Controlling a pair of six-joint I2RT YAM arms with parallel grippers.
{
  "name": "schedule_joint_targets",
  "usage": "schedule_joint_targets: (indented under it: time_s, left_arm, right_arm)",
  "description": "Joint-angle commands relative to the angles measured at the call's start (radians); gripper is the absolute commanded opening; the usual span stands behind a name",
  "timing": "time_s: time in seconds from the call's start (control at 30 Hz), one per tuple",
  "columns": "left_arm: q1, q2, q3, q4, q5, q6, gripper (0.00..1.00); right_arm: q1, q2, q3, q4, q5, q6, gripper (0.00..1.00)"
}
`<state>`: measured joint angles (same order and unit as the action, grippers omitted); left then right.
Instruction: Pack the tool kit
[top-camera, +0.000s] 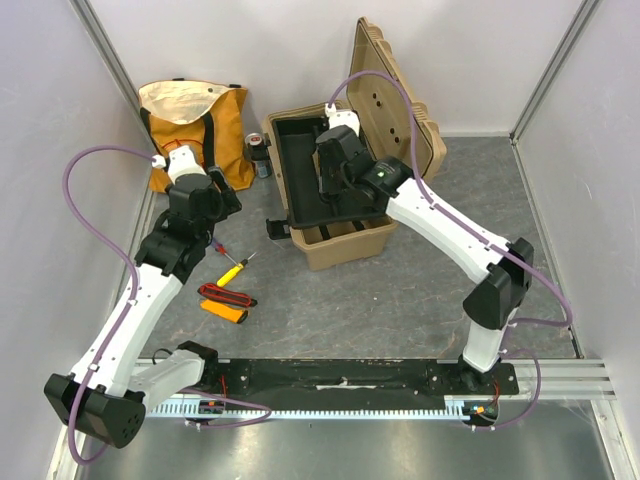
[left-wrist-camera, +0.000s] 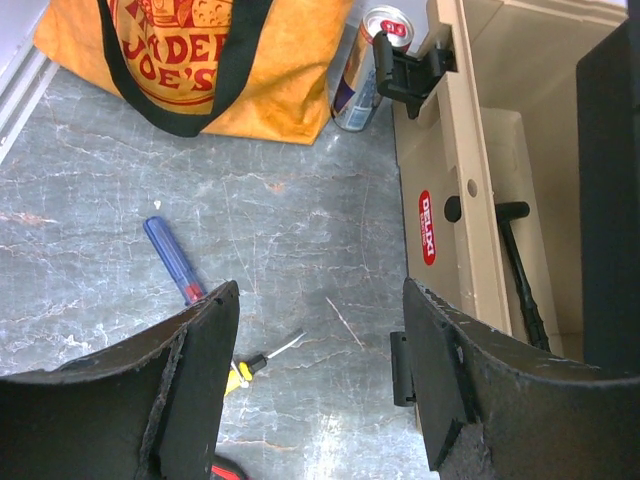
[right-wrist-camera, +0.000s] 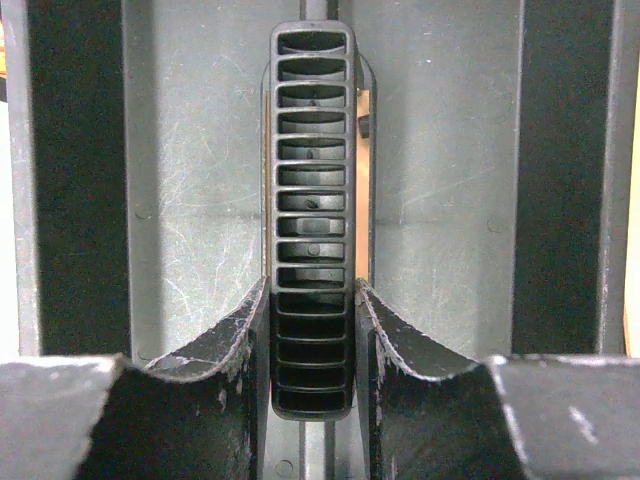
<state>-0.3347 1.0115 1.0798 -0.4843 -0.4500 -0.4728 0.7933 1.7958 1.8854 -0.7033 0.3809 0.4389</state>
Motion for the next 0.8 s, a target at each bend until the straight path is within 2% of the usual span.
schedule_joint_targets:
  time_s: [0.0, 0.2, 0.77]
  left_arm:
    - [0.008, -0.008, -0.014, 0.021, 0.014, -0.009, 0.72]
    - [0.013, -0.002, -0.020, 0.018, 0.020, -0.006, 0.72]
    - [0.026, -0.002, -0.032, 0.021, 0.039, -0.012, 0.72]
  right_arm:
    - [0.000, 0.039, 0.015, 0.103, 0.101, -0.066, 0.00]
    - [-0.006, 0.092, 0.043, 0.107, 0.114, -0.132, 0.00]
    - [-0.052, 0.151, 0.006, 0.146, 0.056, -0.173, 0.00]
